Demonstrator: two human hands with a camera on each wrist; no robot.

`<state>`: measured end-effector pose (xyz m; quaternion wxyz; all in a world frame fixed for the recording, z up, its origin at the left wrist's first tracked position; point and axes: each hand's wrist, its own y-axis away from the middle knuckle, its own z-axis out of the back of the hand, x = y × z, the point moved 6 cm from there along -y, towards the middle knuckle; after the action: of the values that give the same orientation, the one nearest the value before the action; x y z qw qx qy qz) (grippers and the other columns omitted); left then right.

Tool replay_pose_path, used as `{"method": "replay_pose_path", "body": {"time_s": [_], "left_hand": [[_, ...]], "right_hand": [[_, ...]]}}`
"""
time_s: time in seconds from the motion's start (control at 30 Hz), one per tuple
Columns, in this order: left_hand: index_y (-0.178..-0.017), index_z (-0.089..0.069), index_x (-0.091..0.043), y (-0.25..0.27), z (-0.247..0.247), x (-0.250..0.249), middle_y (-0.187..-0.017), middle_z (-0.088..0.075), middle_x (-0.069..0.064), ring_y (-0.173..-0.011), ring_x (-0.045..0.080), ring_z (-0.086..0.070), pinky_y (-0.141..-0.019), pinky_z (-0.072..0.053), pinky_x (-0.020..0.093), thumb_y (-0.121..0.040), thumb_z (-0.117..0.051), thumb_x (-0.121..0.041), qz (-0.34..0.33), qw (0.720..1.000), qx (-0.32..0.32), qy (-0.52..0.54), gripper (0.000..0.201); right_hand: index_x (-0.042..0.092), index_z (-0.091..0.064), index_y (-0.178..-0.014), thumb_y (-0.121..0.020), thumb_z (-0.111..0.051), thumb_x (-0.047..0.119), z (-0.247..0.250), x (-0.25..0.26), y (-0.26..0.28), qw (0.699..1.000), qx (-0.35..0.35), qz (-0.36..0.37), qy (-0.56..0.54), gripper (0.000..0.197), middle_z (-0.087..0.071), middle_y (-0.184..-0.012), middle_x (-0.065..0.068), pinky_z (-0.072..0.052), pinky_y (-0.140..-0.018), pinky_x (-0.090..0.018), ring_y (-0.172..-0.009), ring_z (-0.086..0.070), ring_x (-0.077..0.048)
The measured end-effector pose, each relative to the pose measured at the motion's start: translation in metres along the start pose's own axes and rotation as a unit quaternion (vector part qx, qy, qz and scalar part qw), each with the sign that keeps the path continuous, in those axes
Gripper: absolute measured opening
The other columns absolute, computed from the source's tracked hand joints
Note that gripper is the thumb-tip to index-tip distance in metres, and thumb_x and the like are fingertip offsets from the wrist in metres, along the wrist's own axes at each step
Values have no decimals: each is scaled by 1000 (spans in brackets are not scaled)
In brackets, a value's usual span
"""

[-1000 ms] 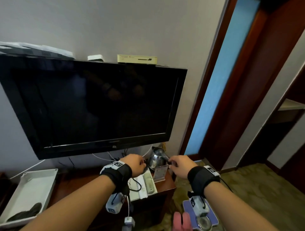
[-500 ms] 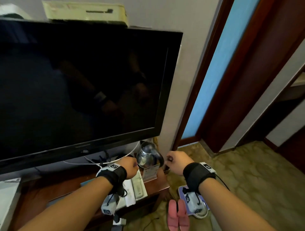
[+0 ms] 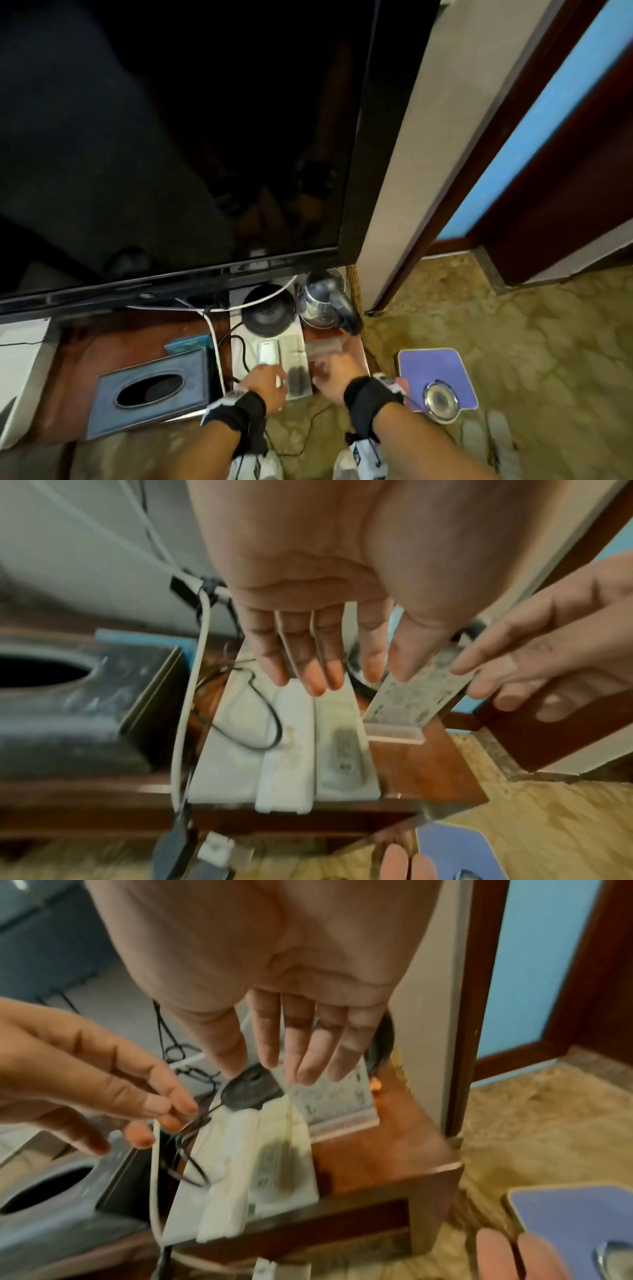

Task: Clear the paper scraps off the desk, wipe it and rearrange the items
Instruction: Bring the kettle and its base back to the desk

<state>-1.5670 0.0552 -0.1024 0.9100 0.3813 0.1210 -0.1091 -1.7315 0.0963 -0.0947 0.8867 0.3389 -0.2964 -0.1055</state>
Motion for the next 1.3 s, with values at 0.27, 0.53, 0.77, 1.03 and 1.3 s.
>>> {"method": "replay_pose_path", "body": {"time_s": [0.27, 0.53, 0.77, 1.03, 1.3], "left_hand": [[-125, -49, -28, -38, -47, 38, -136, -46, 0, -117, 21, -57, -100, -46, 31, -93, -55, -36, 135, 987, -30, 78, 33], [-126, -42, -21, -54, -24, 66, -131, -33, 7, -123, 29, -42, -99, -46, 40, -89, -61, -35, 194, 965, -151, 94, 44], [-136, -43, -23, -103, 6, 55, -137, -39, 9, -125, 31, -37, -100, -40, 42, -86, -59, -47, 123, 975, -183, -30, 57], [-148, -22, -14, -137, 14, 76, -147, -29, 14, -134, 35, -28, -108, -36, 45, -81, -60, -31, 163, 980, -112, -18, 79], [-153, -9, -20, -142, 9, 86, -144, -30, 15, -129, 37, -33, -106, -38, 46, -77, -68, -35, 161, 979, -98, -72, 97]], "right_hand": [[27, -59, -115, -90, -56, 38, -66, -17, -58, 998, 12, -37, -58, 28, -68, -113, -1, -51, -86, -28, -104, -64, -22], [22, -51, -94, -82, -65, 15, -2, -88, -46, 910, -227, -219, -268, 20, -59, -101, -3, -52, -81, -34, -91, -61, -26], [27, -52, -111, -72, -67, 7, 67, -104, -57, 913, -305, -85, -257, 47, -44, -114, 6, -46, -99, -44, -114, -50, -24], [26, -61, -109, -86, -64, 11, 55, -91, -74, 942, -182, -25, -281, 27, -64, -106, -4, -41, -78, -28, -95, -58, -21], [28, -65, -105, -82, -67, 11, 50, -91, -80, 927, -189, -51, -321, 28, -70, -93, 3, -45, -77, -29, -90, -62, -17]]}}
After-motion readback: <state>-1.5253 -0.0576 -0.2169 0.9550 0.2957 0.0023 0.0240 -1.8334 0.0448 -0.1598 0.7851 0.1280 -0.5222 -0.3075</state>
